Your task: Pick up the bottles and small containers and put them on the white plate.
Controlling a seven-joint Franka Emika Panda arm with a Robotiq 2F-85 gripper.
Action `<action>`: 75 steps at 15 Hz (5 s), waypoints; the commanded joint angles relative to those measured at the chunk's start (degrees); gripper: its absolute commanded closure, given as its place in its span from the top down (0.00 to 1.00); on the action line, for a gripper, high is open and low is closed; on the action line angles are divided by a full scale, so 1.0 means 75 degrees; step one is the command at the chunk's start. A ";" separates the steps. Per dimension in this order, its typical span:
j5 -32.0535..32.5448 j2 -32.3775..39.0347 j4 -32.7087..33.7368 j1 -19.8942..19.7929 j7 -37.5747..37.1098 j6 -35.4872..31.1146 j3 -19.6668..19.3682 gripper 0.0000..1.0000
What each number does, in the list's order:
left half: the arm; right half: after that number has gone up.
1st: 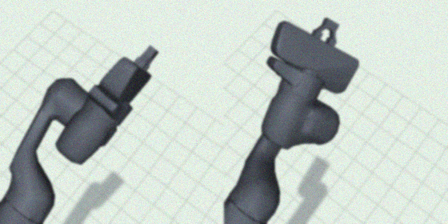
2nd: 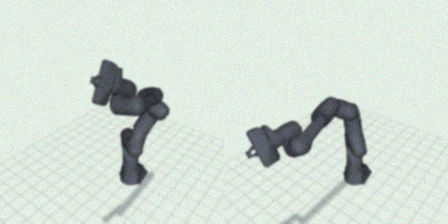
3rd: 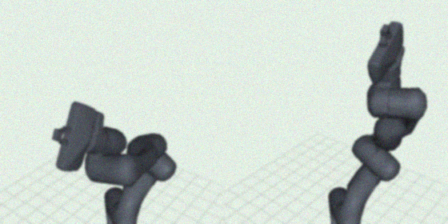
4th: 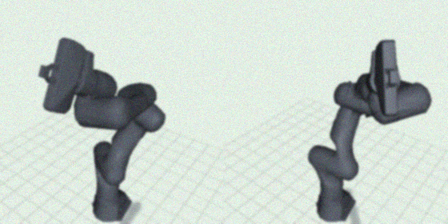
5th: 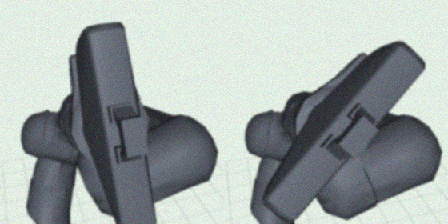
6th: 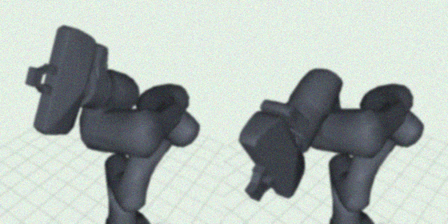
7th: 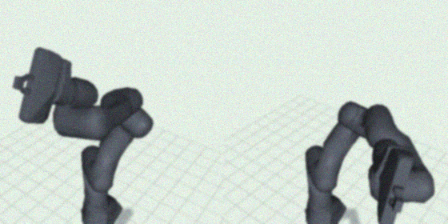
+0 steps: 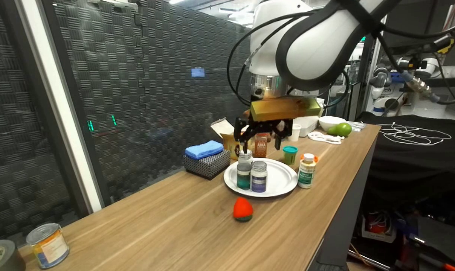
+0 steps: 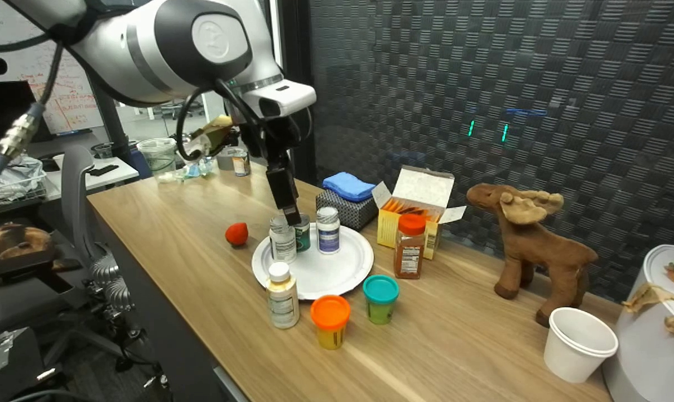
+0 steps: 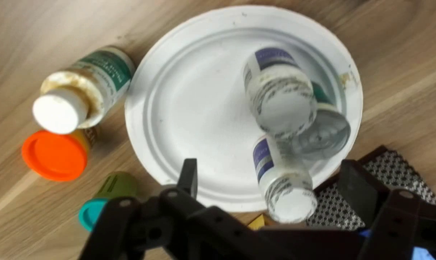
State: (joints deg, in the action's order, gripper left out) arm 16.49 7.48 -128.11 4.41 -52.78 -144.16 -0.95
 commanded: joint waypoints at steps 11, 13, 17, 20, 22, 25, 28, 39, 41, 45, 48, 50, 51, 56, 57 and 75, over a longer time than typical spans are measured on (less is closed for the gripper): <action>-0.0756 0.1378 0.2557 -0.0799 0.0964 0.1112 -0.0719 1.00; -0.0853 0.1714 0.2918 -0.0828 0.1072 0.1163 -0.0806 1.00; -0.1059 0.2238 0.3464 -0.0903 0.1246 0.1246 -0.0945 1.00; -0.1332 0.2492 0.3719 -0.0953 0.1393 0.1296 -0.0988 0.97; -0.1483 0.2578 0.3817 -0.0961 0.1467 0.1327 -0.1002 0.72; -0.1531 0.2585 0.3879 -0.0930 0.1472 0.1345 -0.1034 0.49; -0.1461 0.2549 0.3877 -0.0897 0.1434 0.1318 -0.1072 0.25; -0.0745 0.0890 0.2451 -0.0263 0.0766 0.0866 -0.1133 0.24; -0.0626 0.0507 0.2109 -0.0142 0.0672 0.0974 -0.1002 0.24; -0.0579 0.0022 0.1476 0.0015 0.0618 0.1160 -0.0700 0.24; -0.0687 -0.0091 0.1171 0.0025 0.0666 0.1223 -0.0471 0.24; -0.0630 -0.0130 0.1020 0.0022 0.0610 0.1244 -0.0385 0.24; -0.0617 -0.0158 0.0951 0.0012 0.0602 0.1249 -0.0360 0.24; -0.0800 -0.0135 0.0796 -0.0049 0.0729 0.1278 -0.0307 0.24; -0.0884 -0.0103 0.0787 -0.0052 0.0777 0.1253 -0.0286 0.24; -0.1329 0.0319 0.0782 0.0056 0.1052 0.1097 0.0040 0.74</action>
State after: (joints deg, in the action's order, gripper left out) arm 7.04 10.96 -121.84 4.57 -45.85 -135.28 -0.64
